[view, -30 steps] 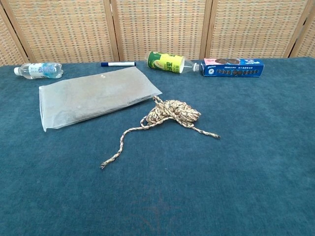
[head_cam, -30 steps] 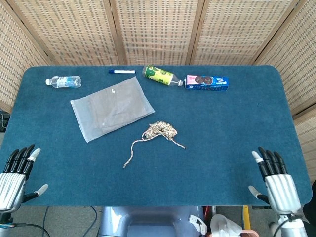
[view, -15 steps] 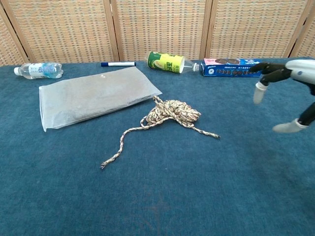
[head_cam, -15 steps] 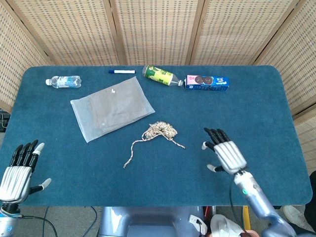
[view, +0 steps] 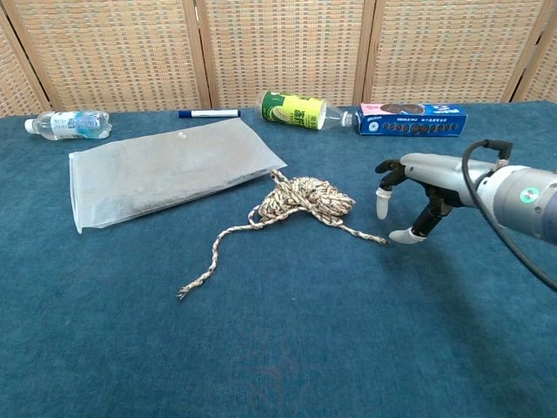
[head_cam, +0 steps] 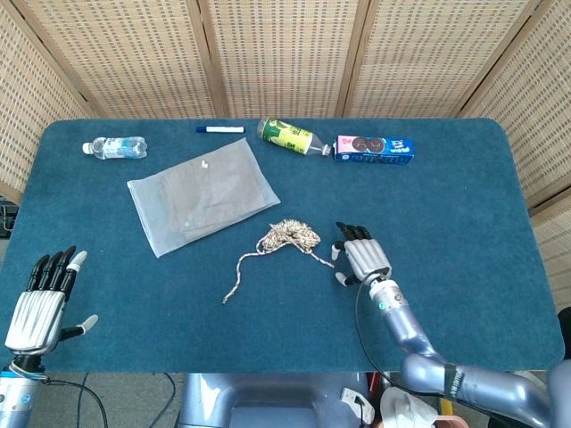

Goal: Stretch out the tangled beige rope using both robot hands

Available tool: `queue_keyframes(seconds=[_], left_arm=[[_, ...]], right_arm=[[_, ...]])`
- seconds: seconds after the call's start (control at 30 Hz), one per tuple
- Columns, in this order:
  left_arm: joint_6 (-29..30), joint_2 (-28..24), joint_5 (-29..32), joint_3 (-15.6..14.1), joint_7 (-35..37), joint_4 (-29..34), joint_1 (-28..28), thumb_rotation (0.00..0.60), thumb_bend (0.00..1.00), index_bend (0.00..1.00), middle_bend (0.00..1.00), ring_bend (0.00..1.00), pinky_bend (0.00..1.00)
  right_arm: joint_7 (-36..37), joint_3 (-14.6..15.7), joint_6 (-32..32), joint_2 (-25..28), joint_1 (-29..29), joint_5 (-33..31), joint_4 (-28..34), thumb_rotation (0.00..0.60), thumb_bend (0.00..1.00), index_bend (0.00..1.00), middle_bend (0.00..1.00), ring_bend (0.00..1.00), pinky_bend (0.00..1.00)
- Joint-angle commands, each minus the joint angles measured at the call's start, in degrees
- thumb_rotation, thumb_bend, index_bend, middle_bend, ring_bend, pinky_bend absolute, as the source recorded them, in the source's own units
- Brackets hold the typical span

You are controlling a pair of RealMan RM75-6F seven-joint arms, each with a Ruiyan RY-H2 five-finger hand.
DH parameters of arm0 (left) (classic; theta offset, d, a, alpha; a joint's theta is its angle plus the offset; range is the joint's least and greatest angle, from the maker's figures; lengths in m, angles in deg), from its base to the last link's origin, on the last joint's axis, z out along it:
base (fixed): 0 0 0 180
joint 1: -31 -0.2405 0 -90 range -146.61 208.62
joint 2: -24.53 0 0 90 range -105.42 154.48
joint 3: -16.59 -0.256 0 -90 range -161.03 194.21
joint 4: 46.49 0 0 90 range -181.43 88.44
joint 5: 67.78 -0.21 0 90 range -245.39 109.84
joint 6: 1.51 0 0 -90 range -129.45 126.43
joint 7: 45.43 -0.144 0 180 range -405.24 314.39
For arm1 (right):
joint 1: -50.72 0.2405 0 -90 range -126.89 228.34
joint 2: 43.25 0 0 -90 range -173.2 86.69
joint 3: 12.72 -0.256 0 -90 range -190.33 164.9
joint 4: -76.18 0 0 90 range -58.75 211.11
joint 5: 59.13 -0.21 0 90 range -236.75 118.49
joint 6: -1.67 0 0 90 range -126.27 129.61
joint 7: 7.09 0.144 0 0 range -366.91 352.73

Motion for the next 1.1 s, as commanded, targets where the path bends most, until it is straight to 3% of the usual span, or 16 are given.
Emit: queue_keyframes(seconds=[0.03,0.4,0.83,1.1], left_arm=[[0.05,0.02,0.07,-0.08,-0.04,-0.03,0.01,0.6,0.0,0.0,0.0,0.0,0.0],[0.36,0.18,0.21,-0.34,-0.29,-0.03,0.13,0.6,0.0,0.0,0.0,0.0,0.0],[0.84,0.13,0.48,-0.38,-0.22,0.12,0.18,0.6,0.0,0.0,0.0,0.0,0.0],[0.73,-0.06,0.67,-0.39,0.15,0.14,0.37,0.6,0.0,0.0,0.0,0.0,0.0]], right_arm=[[-2.18,0.25,1.4,-2.98,2.12,-3.02,-2.93,0.6,0.29,0.45,0.0,0.0,0.0],[-4.38,0.74,2.02,-6.35,4.93,-8.93,-7.88,0.6,0.3,0.48,0.0,0.0,0.0],[-3.57,1.64,1.11,-8.34,6.5,-10.41,-10.16,0.6,0.32,0.52,0.0,0.0,0.0],[-3.14,1.78,0.68,-9.36,7.29,-11.01,-11.41,0.6,0.41,0.55,0.0,0.0,0.0]])
